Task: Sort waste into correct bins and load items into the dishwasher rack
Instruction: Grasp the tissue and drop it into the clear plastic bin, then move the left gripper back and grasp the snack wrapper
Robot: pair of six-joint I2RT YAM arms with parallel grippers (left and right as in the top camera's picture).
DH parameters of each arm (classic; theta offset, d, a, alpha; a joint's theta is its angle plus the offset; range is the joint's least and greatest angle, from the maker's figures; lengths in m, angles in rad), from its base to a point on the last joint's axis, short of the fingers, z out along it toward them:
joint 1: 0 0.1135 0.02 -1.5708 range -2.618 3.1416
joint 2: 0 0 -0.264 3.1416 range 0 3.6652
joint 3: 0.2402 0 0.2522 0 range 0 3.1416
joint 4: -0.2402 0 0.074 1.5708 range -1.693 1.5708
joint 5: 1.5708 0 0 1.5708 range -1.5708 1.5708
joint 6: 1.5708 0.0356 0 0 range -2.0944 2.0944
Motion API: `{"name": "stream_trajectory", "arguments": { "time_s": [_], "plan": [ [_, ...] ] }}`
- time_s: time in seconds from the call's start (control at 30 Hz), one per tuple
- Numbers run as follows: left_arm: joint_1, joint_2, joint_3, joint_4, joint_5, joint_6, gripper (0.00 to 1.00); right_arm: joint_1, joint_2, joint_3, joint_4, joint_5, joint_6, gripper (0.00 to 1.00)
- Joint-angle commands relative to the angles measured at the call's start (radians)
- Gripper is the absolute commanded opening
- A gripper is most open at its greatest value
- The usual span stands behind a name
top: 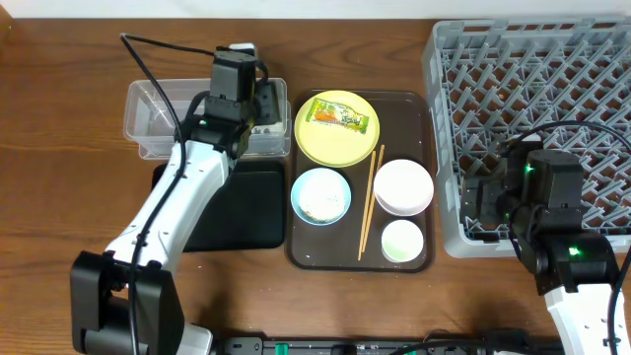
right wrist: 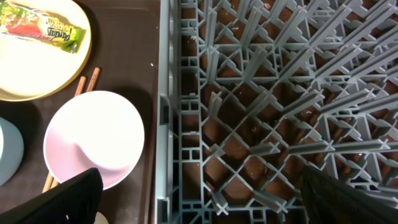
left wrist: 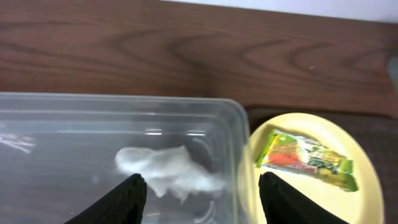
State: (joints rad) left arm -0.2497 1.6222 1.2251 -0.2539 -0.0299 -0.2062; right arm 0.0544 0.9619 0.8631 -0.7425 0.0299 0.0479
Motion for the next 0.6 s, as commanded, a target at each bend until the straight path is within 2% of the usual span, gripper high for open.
{"name": "stream_trajectory", "arguments": {
  "time_s": [0.0,0.23,0.43,0.57],
  "plan": [
    [-0.044,-0.037,0.006,0.016,-0.005,-0.019,0.62,0.011,0.000,0.022,-0.002,-0.005,-0.001,0.99],
    [-0.150,0.050,0.006,0.087,-0.005,-0.154,0.69,0.011,0.000,0.022,-0.002,-0.005,-0.001,0.99],
    [-0.232,0.190,0.006,0.188,-0.004,-0.375,0.70,0.011,0.000,0.022,-0.002,-0.005,0.000,0.99],
    [-0.263,0.265,0.006,0.241,-0.005,-0.479,0.70,0.011,0.000,0.022,-0.002,-0.005,-0.001,0.99]
  ]
}}
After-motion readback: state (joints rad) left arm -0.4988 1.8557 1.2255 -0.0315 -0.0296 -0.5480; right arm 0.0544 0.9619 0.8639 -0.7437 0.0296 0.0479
